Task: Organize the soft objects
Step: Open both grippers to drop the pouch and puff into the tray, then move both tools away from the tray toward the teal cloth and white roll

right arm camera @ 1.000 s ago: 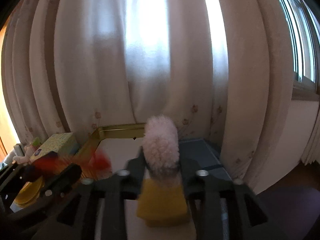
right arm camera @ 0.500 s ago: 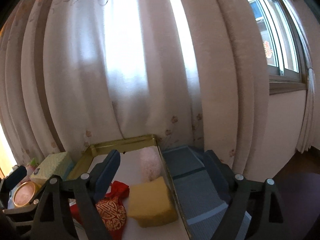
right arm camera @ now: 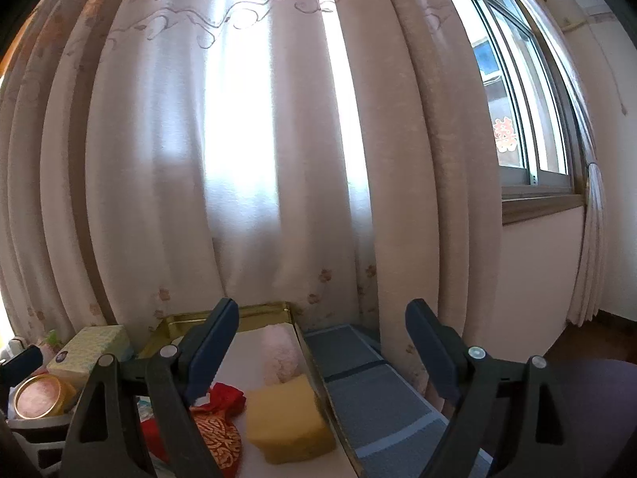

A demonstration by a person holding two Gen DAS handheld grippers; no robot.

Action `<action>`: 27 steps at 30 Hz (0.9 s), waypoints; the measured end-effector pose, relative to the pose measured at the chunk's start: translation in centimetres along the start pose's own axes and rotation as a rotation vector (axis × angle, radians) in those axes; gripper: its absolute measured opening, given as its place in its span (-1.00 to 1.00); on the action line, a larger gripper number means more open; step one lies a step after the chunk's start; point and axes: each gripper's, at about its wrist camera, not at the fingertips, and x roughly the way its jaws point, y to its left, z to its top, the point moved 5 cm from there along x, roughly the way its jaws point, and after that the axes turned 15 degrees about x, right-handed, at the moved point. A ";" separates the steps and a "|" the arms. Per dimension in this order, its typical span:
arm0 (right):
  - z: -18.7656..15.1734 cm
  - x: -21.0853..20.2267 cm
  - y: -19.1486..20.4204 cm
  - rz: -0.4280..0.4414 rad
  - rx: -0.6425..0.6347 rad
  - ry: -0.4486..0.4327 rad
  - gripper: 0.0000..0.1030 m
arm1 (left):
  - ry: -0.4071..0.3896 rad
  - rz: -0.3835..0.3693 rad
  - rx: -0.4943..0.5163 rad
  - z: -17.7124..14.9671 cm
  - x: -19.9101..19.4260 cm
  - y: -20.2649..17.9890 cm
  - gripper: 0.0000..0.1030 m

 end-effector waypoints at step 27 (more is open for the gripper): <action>-0.9 -2.2 0.6 -0.064 0.027 0.002 0.70 | 0.003 0.085 -0.036 -2.1 -2.4 5.6 0.99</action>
